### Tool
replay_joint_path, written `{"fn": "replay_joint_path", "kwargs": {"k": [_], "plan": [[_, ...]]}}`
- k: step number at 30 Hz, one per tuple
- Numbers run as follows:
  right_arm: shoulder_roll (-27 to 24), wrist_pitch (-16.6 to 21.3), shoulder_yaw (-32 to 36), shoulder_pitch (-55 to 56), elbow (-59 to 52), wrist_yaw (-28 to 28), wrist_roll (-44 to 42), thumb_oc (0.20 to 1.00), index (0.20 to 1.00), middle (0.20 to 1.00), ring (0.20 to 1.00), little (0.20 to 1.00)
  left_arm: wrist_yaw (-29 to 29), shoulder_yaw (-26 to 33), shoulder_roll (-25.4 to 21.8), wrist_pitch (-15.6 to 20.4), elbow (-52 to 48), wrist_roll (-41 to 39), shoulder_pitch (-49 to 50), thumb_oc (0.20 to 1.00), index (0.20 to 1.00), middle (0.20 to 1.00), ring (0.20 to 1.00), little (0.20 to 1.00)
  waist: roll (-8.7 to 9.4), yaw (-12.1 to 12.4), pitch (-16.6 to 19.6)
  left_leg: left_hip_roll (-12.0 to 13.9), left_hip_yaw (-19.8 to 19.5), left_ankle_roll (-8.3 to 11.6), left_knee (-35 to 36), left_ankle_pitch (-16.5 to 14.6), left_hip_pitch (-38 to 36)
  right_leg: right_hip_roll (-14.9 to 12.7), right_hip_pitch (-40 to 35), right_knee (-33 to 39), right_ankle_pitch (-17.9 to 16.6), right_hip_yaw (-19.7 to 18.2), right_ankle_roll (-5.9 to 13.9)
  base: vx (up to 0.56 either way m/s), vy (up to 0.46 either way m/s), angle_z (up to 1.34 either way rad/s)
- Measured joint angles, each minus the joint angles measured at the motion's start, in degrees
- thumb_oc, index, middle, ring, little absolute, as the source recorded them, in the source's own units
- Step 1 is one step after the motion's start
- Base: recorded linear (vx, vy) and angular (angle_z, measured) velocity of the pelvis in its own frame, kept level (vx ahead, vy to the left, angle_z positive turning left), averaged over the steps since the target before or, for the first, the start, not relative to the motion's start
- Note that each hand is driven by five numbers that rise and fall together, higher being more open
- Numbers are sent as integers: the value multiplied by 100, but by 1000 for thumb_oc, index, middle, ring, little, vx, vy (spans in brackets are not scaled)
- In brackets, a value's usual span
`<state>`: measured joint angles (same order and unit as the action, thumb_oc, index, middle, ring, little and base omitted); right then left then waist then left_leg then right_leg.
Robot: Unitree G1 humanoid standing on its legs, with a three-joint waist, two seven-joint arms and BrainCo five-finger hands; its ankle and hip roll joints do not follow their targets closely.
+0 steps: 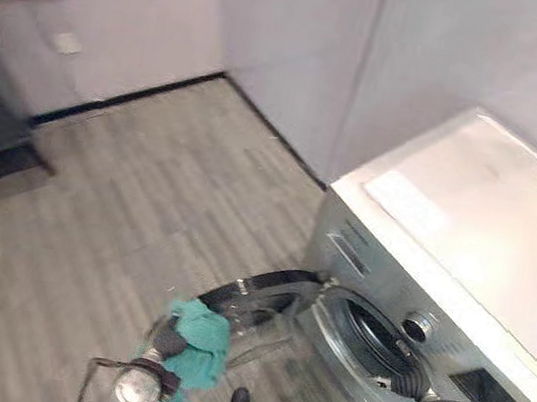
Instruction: Grab the laundry basket,head to the washer,open it,put in the laundry and shut it.
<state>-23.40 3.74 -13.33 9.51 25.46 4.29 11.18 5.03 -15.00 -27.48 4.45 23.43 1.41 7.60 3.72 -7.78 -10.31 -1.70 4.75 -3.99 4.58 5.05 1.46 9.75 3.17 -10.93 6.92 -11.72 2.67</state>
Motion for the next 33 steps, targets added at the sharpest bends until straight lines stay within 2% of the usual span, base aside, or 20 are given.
{"fn": "replay_joint_path", "kwargs": {"k": [1,2,3,5,6,7,9,12,13,14,15,17,18,20,21,22,23,25,28,33], "plan": [[51,-44,6,-11,41,-44,-1,1000,1000,1000,1000,1000,-20,-15,-85,-7,5,14,-166,200,200,200,200,200,52,-19,-40,16,333,-31,-4,-18,-18,-52,159,-197,95,125,82,-30,118,-178],[280,0,-64,-296,17,-92,-1,1000,1000,1000,1000,1000,-17,-36,-190,-2,-4,178,-340,200,200,200,200,200,119,95,-52,116,1238,-119,0,-110,-68,-415,571,-458,139,1227,202,-12,64,-245],[381,21,-121,-432,-23,-112,-1,1000,1000,1000,1000,1000,-17,-19,-213,4,-3,211,-395,200,200,200,200,200,95,208,-76,151,1577,-55,-4,-196,-137,-739,739,-604,136,1882,207,-40,29,-258],[424,82,-124,-429,-195,-138,-1,1000,1000,1000,1000,1000,-27,-51,-147,9,-113,218,-642,200,200,200,200,200,142,154,-69,138,1831,70,-97,-438,-210,-1584,710,-537,153,3153,177,76,16,-143],[418,62,-145,-423,-190,-147,4,1000,1000,1000,1000,1000,-19,-28,-52,38,-282,217,-662,200,200,200,200,200,93,179,-98,160,1978,150,-134,-541,-237,-1831,682,-562,146,3604,186,106,-1,-113],[421,56,-169,-430,-201,-155,4,1000,1000,1000,1000,1000,-6,-30,5,127,-385,217,-650,200,200,200,200,200,101,286,-93,202,2150,184,-149,-569,-264,-1976,668,-565,133,3767,208,70,-39,-94],[416,69,-111,-337,-205,-147,9,1000,1000,1000,1000,1000,-35,-75,115,174,-412,215,-767,200,200,200,200,200,120,180,-82,206,2119,183,-147,-552,-200,-1950,573,-396,118,3347,235,164,-77,-32],[366,58,-46,-246,-176,-146,8,1000,1000,1000,1000,1000,-38,-47,177,168,-375,208,-540,200,200,200,200,200,98,20,-65,229,2140,309,-290,-614,-189,-1646,462,-299,113,2676,192,115,-115,6],[310,35,-46,-230,-173,-145,9,1000,1000,1000,1000,1000,-49,-57,176,167,-372,208,-448,200,200,200,200,200,51,21,-53,252,2160,334,-374,-633,-185,-1656,442,-270,45,2659,109,15,-194,-35],[330,16,-34,-291,-49,-150,7,1000,1000,1000,1000,1000,-44,12,159,152,-379,197,-248,200,200,200,200,200,6,80,-53,442,2448,664,-706,-675,-192,-1513,488,-358,67,2625,-88,-71,-96,-72],[305,18,-57,-228,-61,-141,6,1000,1000,1000,1000,1000,-54,4,96,144,-374,195,-135,200,200,200,200,200,115,162,-6,449,2426,661,-1004,-641,-166,-1494,470,-208,-141,2499,-219,-24,-73,-101],[203,-14,38,-231,49,-89,4,1000,1000,1000,1000,1000,-30,12,197,47,-287,144,-88,200,200,200,200,200,130,265,-18,643,1879,642,-2282,-794,279,-1430,372,-126,-197,2179,-389,79,44,-93],[36,-30,59,-282,28,-51,4,1000,1000,1000,1000,1000,-21,6,392,45,-237,97,-87,200,200,200,200,200,95,350,-19,616,1097,682,-2290,-1020,455,-1281,232,169,-330,1899,-430,94,65,-92],[-36,-50,86,-327,22,-19,3,1000,1000,1000,1000,1000,-23,-14,480,48,-227,96,-100,200,200,200,200,200,-5,332,17,617,795,702,-2006,-1024,427,-1187,160,269,-494,1845,-509,110,71,-72],[-42,-62,169,-366,32,54,2,1000,1000,1000,1000,1000,-17,-41,541,53,-172,95,-211,200,200,200,200,200,68,317,1,466,265,697,-1669,-1038,488,-1117,51,504,-481,1558,-489,103,83,-60],[-41,-82,170,-406,43,74,2,1000,1000,1000,1000,1000,-11,-40,547,57,-164,94,-270,200,200,200,200,200,104,363,-6,334,53,694,-1431,-1023,489,-1107,36,600,-566,1358,-497,83,89,-114],[-53,-90,160,-528,109,89,1,1000,1000,1000,1000,1000,0,-29,542,54,-158,92,-315,200,200,200,200,200,164,437,-32,134,-370,681,-1102,-950,633,-1024,12,838,-797,956,-493,55,67,-134],[-62,-104,165,-644,261,98,0,1000,1000,1000,1000,1000,6,-31,570,50,-92,92,-344,200,200,200,200,200,99,471,-42,123,-687,610,-917,-779,654,-923,-116,1061,-912,832,-442,33,108,-108],[-129,-101,172,-457,303,150,-1,1000,1000,1000,1000,1000,-23,-71,638,50,-73,92,-165,200,200,200,200,200,-207,321,-23,345,-439,423,-737,-149,572,-619,-252,1039,-746,670,-413,-111,150,-62],[-25,-104,112,-613,476,250,-23,1000,1000,1000,1000,1000,94,-102,459,35,-31,-132,-347,200,200,200,200,200,-21,275,-331,168,387,273,-538,57,907,-872,1182,-403,-319,458,-117,-248,49,-72]]}}
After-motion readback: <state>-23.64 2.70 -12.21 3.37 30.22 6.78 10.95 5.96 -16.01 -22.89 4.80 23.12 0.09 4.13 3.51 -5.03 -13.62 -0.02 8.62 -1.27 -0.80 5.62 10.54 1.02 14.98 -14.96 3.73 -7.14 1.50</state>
